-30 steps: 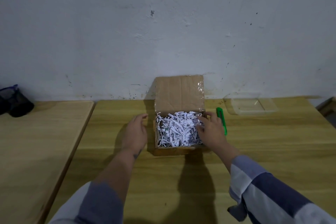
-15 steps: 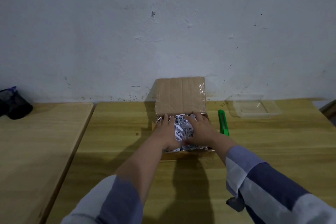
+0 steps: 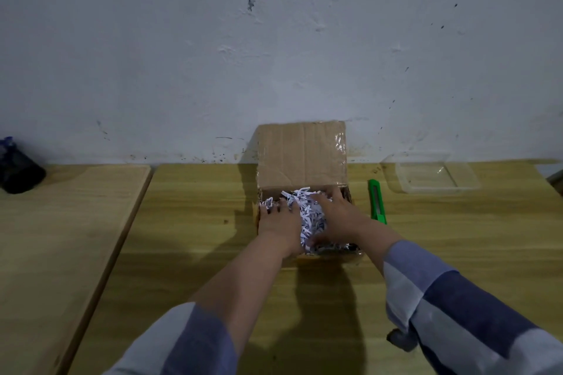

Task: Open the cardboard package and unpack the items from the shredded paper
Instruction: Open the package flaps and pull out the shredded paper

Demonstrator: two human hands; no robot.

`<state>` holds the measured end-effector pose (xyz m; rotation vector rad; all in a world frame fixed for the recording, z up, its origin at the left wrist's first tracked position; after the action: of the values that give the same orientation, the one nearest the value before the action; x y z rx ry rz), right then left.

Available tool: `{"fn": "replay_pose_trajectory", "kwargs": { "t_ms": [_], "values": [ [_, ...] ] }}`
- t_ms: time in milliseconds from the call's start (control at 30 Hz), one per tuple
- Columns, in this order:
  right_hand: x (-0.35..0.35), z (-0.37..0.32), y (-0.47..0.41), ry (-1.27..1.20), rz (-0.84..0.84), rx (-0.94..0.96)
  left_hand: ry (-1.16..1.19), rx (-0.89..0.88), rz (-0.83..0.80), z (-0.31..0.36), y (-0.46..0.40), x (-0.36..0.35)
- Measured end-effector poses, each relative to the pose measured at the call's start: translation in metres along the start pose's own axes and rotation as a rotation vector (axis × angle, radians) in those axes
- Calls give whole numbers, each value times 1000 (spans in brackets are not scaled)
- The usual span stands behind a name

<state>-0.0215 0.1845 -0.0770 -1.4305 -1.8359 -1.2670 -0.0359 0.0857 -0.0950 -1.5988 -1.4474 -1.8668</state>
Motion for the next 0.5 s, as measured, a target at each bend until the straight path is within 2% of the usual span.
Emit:
{"fn": "replay_pose_trajectory", "kwargs": {
  "t_ms": [233,367,500],
  "values": [
    [1,-1,5,-25,-70,-17,27,-37,86,3,9,10],
    [3,-3,9,-8,-52,-8,19,-60,195,1,19,21],
    [3,-5,13,-17,-23,-11,122,-19,270,-9,26,32]
  ]
}}
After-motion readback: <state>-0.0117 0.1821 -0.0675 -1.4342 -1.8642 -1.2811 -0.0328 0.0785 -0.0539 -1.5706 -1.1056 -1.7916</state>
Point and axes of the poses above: each hand's wrist, its own y-axis away from the middle knuckle, its own x-axis out of the back of the hand, z = x × y, the point moved 9 cm from there along -y, towards the middle knuckle, and after that the axes turned 9 degrees about -y, right-handed, at the moved point
